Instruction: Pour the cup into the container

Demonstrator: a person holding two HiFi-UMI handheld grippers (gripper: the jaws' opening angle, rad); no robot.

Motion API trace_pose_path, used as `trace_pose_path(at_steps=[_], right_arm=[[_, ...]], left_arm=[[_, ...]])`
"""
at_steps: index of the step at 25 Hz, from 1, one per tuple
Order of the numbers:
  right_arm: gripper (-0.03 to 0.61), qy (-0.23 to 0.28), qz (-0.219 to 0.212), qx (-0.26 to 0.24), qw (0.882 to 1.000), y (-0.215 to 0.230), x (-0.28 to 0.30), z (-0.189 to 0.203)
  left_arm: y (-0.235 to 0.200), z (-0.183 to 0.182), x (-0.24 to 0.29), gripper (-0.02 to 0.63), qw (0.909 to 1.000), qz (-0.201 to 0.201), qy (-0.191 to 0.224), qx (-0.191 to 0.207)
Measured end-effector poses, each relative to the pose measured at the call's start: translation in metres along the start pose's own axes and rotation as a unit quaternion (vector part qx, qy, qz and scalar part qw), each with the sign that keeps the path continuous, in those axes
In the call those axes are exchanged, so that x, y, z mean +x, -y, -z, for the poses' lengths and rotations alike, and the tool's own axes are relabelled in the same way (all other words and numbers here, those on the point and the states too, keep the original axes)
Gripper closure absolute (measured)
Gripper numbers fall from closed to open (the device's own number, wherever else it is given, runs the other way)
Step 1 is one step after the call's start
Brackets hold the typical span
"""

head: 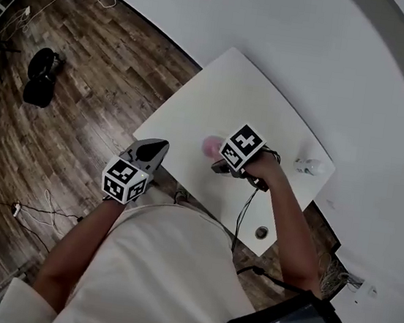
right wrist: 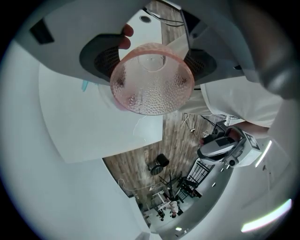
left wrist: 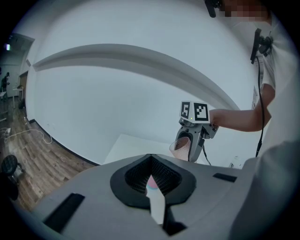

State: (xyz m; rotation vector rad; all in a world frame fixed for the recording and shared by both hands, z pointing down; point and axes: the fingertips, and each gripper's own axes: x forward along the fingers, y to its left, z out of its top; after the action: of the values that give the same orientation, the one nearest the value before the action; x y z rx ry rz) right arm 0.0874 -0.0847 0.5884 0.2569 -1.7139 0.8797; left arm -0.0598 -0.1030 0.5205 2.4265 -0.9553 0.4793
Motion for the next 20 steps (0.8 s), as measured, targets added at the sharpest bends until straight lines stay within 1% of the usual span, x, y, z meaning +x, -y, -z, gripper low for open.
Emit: trace_pose_path(at_steps=[4, 9, 15, 20], right_arm=[[0.198, 0.060, 0.017, 0.003, 0.998, -0.002, -0.005, 0.004], [0.198, 0.126, 0.041, 0.009, 0.991, -0.005, -0.007, 0.007], [0.198, 0.173, 0.067, 0.029, 0.982, -0.011, -0.009, 0.005], [0.198, 0.213, 0.109, 0.057, 0.969, -0.015, -0.016, 0.002]], left_arm=[[0.013, -0.005, 0.006, 0.604, 1.0000, 0.009, -0.002, 0.004], [0.024, -0.003, 0.011, 0.604, 0.9997, 0.024, -0.003, 0.000], [0.032, -0.008, 0.016, 0.604, 0.9987, 0.049, -0.007, 0.010], [0.040, -0.025, 0.013, 0.604, 0.9963, 0.083, 0.005, 0.019]])
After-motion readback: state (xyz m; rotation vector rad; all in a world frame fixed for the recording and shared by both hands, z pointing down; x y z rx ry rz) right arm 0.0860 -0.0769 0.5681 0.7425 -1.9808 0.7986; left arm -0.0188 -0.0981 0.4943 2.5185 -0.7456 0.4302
